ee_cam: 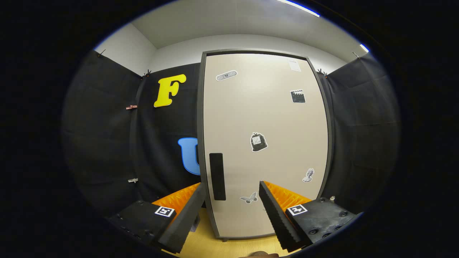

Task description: Open the shoe cabinet door, grab the shoes and put them into the shoe cabinet, then close the shoe cabinet door.

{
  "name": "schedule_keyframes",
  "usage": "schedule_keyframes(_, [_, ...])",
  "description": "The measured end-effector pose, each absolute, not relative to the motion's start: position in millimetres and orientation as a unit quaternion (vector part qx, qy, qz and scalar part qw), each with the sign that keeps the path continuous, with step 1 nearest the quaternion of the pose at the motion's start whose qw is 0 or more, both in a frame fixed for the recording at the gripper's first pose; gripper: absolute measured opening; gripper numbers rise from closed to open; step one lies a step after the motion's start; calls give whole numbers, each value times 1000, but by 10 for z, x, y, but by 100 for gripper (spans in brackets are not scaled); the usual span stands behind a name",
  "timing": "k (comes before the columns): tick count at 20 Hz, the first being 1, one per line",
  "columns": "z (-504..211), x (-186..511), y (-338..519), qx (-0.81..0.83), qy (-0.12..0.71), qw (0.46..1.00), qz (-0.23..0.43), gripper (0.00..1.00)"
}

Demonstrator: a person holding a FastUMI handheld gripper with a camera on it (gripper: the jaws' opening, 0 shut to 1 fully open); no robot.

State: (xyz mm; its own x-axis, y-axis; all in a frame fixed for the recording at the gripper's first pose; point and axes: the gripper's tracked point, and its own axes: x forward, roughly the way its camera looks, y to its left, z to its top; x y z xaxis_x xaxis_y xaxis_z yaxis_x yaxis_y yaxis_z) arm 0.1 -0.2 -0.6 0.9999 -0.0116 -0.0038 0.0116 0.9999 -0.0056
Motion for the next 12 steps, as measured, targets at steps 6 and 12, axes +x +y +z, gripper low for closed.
schedule_keyframes(6, [-25,8,-4,-1,7,1000,-7,98])
schedule_keyframes(12, [-250,152,-16,3,26,1000,-16,98])
